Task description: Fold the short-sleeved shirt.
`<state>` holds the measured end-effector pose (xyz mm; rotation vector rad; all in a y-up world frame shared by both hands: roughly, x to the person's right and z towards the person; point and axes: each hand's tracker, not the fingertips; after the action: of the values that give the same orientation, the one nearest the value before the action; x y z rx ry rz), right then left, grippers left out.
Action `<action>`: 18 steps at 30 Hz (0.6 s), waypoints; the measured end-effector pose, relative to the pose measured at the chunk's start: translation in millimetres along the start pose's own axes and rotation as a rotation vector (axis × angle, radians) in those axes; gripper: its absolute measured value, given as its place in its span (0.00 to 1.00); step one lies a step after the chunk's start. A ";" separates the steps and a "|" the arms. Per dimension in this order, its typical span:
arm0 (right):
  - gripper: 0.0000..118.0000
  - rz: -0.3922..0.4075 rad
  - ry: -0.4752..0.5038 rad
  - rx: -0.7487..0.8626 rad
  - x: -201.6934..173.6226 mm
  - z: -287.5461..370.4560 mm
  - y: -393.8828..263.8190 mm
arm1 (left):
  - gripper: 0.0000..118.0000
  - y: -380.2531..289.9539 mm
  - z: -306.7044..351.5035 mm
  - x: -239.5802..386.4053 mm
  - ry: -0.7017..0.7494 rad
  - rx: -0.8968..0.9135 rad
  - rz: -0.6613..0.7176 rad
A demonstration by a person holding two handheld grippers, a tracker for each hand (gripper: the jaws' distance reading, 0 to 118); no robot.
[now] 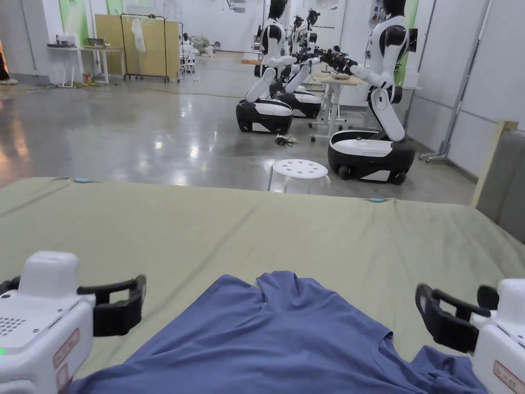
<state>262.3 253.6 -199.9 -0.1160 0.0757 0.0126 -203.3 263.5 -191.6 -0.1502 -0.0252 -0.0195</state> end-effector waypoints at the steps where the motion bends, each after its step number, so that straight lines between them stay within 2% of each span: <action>1: 0.71 0.015 -0.013 0.038 -13.1 2.2 4.0 | 0.94 -0.4 -0.7 7.6 0.015 0.032 -0.031; 3: 0.55 0.032 0.004 0.079 -30.1 2.8 2.9 | 0.88 0.5 1.6 18.0 0.019 0.041 -0.043; 4: 0.55 0.032 0.008 0.078 -36.9 1.9 1.5 | 0.88 -1.0 -1.3 18.7 -0.007 0.025 -0.026; 5: 0.21 0.031 -0.002 0.073 -42.6 -0.3 1.1 | 0.63 -2.4 -3.8 20.3 -0.034 0.007 -0.016; 6: 0.03 0.034 -0.020 0.074 -48.9 -2.3 0.5 | 0.27 -4.1 -6.1 21.5 -0.017 -0.009 -0.024; 7: 0.03 0.035 -0.015 0.074 -49.4 -3.5 -0.9 | 0.00 -7.5 -7.5 21.6 0.021 -0.045 -0.058; 9: 0.03 0.007 0.040 0.023 -52.4 -8.2 -2.1 | 0.00 -14.6 -14.9 7.5 -0.023 -0.080 -0.033; 12: 0.03 0.040 0.041 0.007 -54.0 -12.2 -8.5 | 0.00 -22.8 -19.9 -23.9 0.000 -0.186 -0.007; 15: 0.03 0.043 0.069 -0.040 -59.4 -17.4 -17.8 | 0.00 -38.0 -29.4 -62.5 0.029 -0.373 0.019; 18: 0.03 0.040 0.087 -0.094 -61.8 -29.9 -30.6 | 0.00 -68.2 -39.4 -92.9 -0.016 -0.551 0.075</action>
<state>198.9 219.2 -221.3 -0.2091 0.1643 0.0509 -296.7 191.8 -222.8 -0.7021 -0.0301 0.0506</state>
